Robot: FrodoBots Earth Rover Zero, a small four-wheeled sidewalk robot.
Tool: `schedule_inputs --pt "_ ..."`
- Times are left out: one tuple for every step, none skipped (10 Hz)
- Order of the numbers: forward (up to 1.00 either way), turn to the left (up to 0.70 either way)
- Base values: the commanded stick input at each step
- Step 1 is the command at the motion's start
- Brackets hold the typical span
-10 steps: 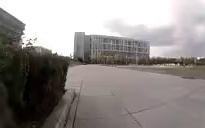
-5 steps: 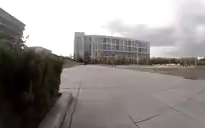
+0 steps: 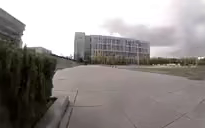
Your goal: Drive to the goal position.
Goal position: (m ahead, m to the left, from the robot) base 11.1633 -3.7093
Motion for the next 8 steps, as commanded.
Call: schedule_inputs --pt "0.45 0.00" --pt "0.45 0.00" --pt "0.45 0.00" --pt "0.45 0.00" --pt "0.45 0.00" --pt "0.45 0.00" --pt "0.45 0.00" --pt "0.45 0.00"
